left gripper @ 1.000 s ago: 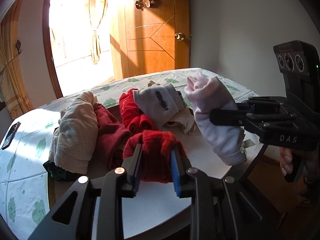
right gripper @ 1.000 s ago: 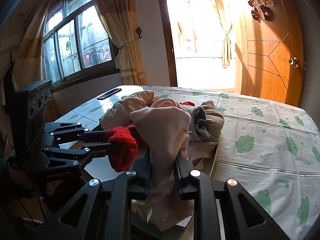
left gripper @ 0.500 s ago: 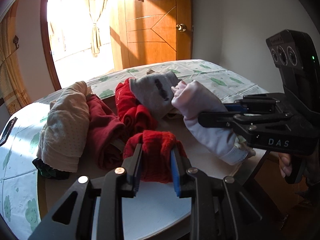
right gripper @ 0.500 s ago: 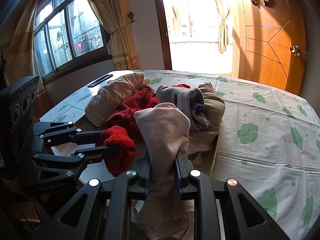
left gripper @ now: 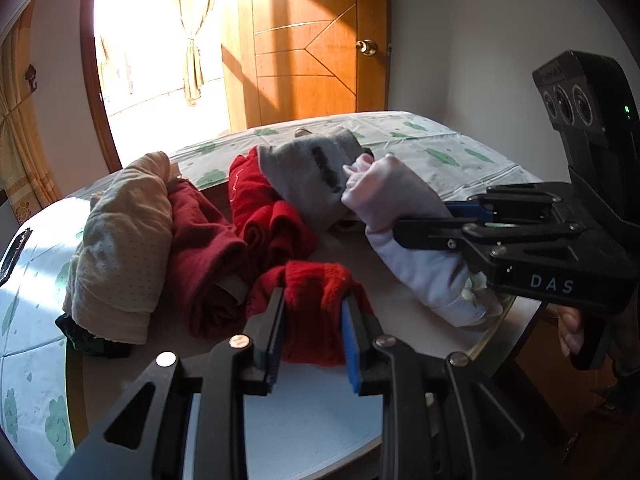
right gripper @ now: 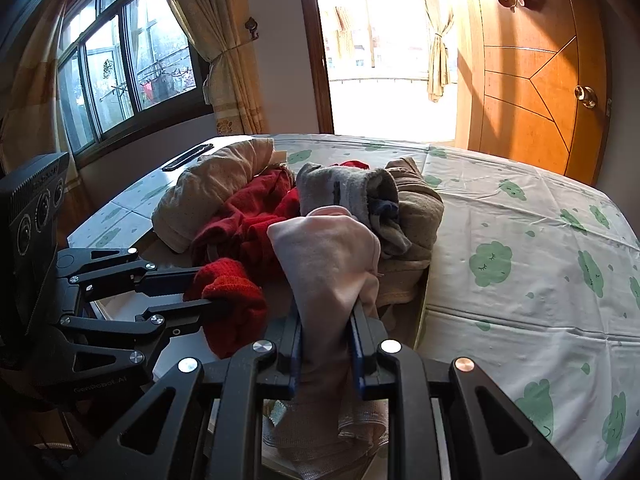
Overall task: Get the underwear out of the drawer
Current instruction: 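Lower the pink underwear and red sock onto the tray with both grippers, then open both grippers to release the underwear and sock in the tray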
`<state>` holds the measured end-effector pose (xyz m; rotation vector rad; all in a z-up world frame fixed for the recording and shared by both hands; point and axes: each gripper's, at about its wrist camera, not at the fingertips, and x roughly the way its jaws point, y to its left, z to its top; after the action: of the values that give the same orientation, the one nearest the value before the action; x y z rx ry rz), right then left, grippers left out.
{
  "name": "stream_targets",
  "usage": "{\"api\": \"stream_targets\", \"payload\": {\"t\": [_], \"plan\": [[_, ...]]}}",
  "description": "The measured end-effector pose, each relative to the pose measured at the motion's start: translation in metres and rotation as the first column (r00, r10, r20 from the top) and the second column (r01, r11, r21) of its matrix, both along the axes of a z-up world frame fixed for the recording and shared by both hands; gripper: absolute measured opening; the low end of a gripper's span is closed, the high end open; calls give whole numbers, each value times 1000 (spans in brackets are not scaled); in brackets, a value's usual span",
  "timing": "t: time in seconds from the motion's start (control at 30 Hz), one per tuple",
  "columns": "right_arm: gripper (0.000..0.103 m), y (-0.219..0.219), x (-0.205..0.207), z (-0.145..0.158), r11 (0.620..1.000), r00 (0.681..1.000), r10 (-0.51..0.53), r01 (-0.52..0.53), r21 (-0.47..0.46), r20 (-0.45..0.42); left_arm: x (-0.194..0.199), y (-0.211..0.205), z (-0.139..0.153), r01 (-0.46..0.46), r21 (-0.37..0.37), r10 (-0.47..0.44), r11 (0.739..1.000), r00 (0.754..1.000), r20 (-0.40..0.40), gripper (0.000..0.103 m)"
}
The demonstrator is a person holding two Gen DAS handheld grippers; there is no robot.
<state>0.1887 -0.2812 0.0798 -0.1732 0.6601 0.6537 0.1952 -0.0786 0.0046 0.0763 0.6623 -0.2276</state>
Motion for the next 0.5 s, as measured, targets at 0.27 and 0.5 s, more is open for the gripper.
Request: {"api": "stream_targets", "payload": {"t": [0.27,0.5], "plan": [[22,1,7,-6,1000,1000,-8,8,-3,-16,7,-2,-3,-5,4,5,1000,1000,-16,24],[22,1,9,-11,1000,999,-13,13,0,-29,9,-1,-4,-8,1,8,1000,1000,-17,27]]}}
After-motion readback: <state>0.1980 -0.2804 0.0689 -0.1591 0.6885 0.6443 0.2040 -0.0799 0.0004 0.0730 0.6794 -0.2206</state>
